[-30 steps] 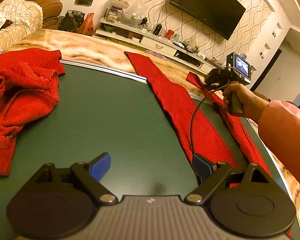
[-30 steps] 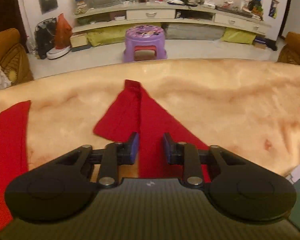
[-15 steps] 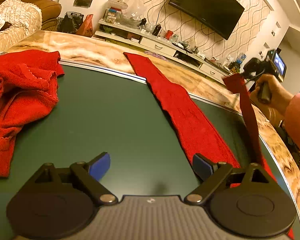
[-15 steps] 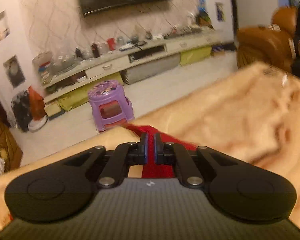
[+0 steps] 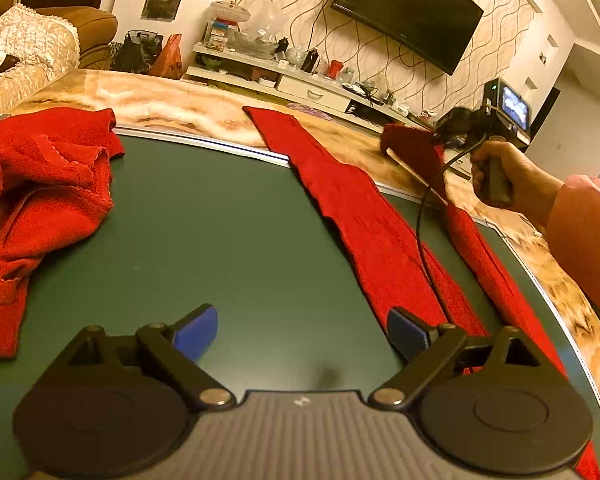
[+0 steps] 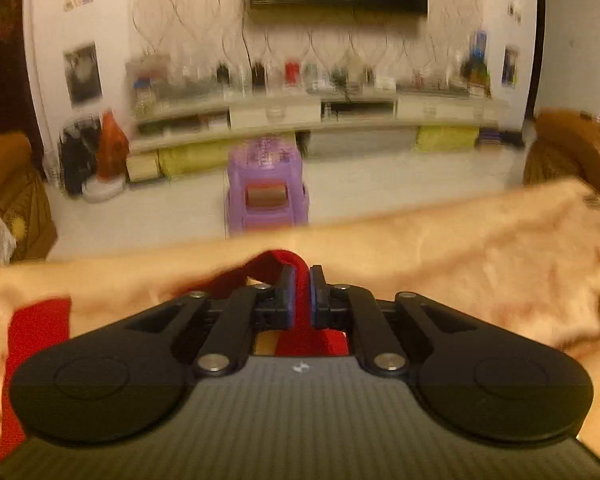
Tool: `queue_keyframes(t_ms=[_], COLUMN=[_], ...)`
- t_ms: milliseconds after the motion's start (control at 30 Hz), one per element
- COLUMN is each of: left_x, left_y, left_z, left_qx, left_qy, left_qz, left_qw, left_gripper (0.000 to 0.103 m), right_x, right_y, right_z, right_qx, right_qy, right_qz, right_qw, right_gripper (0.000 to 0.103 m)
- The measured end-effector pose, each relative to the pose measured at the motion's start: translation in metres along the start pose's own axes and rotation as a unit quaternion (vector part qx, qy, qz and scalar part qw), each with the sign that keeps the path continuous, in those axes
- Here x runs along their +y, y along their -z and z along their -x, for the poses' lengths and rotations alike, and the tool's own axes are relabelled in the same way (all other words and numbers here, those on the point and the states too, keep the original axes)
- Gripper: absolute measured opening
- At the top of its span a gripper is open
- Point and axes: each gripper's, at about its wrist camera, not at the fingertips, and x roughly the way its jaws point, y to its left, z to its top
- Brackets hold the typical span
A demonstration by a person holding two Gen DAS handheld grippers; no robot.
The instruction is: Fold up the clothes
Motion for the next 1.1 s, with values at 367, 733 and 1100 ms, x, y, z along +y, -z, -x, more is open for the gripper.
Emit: queue_keyframes(t_ms=[367,733,1100], left_x=[-0.001,-0.005,-0.005], left_y=[0.0,0.003,0.003], left_z=[0.0,-0.001,0.0], left_qx=[0.0,-0.002,-0.002], left_qy=[-0.003,-0.008,-0.007], left_qz=[-0.002,-0.017,-0.017], left_qw=[1.0,0.9998,0.9998], left_gripper=[0.096,0.098,0.099], right_x=[-0.009,0.001,-0.028], right_y=[0.011,0.028,0.019], right_z=[-0.023,-0.065,-0.025], right_qx=[0.073,0.077,0.027], right_qy=[-0.083,0.015,-0.016], right_qz=[0.013,0.024,-0.007], right_qw=[0.994,0.997,0.999], right_gripper=[0.038,0.039,0.04])
